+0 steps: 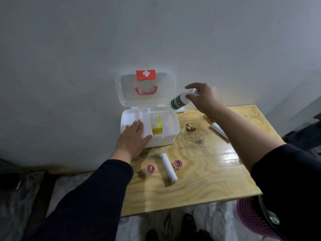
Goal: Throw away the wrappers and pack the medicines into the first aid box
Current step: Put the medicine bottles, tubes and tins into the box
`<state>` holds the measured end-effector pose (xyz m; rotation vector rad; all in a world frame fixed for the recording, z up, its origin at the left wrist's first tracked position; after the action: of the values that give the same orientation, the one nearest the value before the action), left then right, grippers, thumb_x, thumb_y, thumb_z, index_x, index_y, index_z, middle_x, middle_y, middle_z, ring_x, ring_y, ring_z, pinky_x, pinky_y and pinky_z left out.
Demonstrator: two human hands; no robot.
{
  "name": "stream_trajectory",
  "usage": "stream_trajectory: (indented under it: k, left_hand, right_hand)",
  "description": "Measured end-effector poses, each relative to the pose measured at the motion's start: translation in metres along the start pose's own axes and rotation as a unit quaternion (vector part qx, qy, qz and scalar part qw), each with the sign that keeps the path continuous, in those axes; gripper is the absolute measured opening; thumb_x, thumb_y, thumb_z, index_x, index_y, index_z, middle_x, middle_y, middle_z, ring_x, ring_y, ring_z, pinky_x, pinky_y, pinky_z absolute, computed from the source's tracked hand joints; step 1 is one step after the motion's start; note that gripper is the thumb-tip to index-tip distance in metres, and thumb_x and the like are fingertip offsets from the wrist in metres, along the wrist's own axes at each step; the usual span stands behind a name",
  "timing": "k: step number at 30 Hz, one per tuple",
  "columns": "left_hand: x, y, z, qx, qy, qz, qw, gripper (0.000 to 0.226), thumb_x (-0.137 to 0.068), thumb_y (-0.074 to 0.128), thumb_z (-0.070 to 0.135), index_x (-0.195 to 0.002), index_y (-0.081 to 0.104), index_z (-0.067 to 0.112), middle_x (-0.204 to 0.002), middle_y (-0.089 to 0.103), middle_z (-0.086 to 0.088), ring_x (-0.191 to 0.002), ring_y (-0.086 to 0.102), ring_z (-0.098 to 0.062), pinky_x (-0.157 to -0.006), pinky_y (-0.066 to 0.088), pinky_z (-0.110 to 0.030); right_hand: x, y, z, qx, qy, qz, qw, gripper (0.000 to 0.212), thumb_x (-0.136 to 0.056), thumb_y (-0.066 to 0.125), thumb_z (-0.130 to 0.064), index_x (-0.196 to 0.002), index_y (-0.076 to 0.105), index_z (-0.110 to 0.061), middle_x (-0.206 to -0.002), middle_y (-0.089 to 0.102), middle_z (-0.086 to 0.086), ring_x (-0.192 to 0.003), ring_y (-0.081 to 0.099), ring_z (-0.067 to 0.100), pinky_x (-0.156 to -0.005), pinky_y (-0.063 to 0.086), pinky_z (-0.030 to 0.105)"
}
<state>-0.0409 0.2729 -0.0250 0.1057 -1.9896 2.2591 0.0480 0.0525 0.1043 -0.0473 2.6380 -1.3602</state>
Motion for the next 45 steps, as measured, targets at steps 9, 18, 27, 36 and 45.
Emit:
stream_trajectory:
  k: [9, 18, 27, 36, 45]
  left_hand:
    - [0.001, 0.000, 0.001, -0.010, -0.016, 0.011, 1.000, 0.070, -0.100, 0.021, 0.051, -0.153, 0.013, 0.006, -0.162, 0.010, -0.007, -0.149, 0.010, -0.022, -0.121, 0.006, -0.035]
    - [-0.001, 0.003, 0.000, 0.013, -0.010, 0.023, 1.000, 0.072, -0.098, 0.022, 0.054, -0.153, 0.016, 0.008, -0.162, 0.010, -0.007, -0.149, 0.008, -0.019, -0.120, 0.002, -0.032]
    - [0.000, 0.003, 0.000, 0.005, -0.012, 0.015, 1.000, 0.072, -0.098, 0.019, 0.055, -0.153, 0.013, 0.009, -0.162, 0.008, -0.005, -0.150, 0.005, -0.017, -0.119, 0.000, -0.030]
    - [-0.008, -0.023, 0.007, -0.037, -0.016, -0.012, 0.999, 0.069, -0.098, 0.027, 0.054, -0.150, 0.026, 0.008, -0.159, 0.022, -0.008, -0.148, 0.017, -0.020, -0.120, 0.011, -0.036]
    - [-0.058, -0.075, 0.097, 0.067, 0.069, 0.060, 0.994, 0.034, -0.097, 0.042, 0.028, -0.122, 0.063, 0.023, -0.123, 0.064, 0.002, -0.111, 0.059, -0.024, -0.084, 0.045, -0.034]
  right_hand:
    - [-0.021, 0.071, -0.012, 0.035, 0.027, -0.094, 0.995, 0.032, -0.087, 0.062, -0.012, -0.119, 0.058, -0.014, -0.119, 0.061, 0.014, -0.105, 0.060, 0.030, -0.082, 0.051, 0.034]
    - [-0.019, 0.106, -0.003, 0.067, 0.023, -0.125, 0.990, 0.042, -0.086, 0.049, 0.009, -0.120, 0.060, -0.014, -0.114, 0.063, 0.014, -0.095, 0.064, 0.032, -0.066, 0.046, 0.028]
    - [-0.020, 0.109, 0.002, 0.021, 0.032, -0.117, 0.992, 0.045, -0.089, 0.052, 0.003, -0.131, 0.053, -0.014, -0.127, 0.061, 0.012, -0.107, 0.062, 0.028, -0.075, 0.044, 0.023]
    - [-0.014, 0.069, 0.029, -0.047, 0.059, -0.063, 0.995, 0.031, -0.088, 0.062, -0.014, -0.119, 0.062, -0.010, -0.110, 0.069, 0.011, -0.100, 0.063, 0.024, -0.083, 0.046, 0.026]
    - [0.009, 0.025, 0.129, 0.036, 0.159, -0.064, 0.984, 0.028, -0.084, 0.059, -0.013, -0.111, 0.067, -0.010, -0.111, 0.068, 0.016, -0.104, 0.062, 0.032, -0.084, 0.049, 0.031]
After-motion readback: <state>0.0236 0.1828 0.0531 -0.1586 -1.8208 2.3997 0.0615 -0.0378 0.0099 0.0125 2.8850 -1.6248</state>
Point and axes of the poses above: each hand's wrist, its own x-axis away from the middle knuckle, its own y-axis out of the palm, z = x × y, the point moved 1 cm from there along -x, towards the middle knuckle
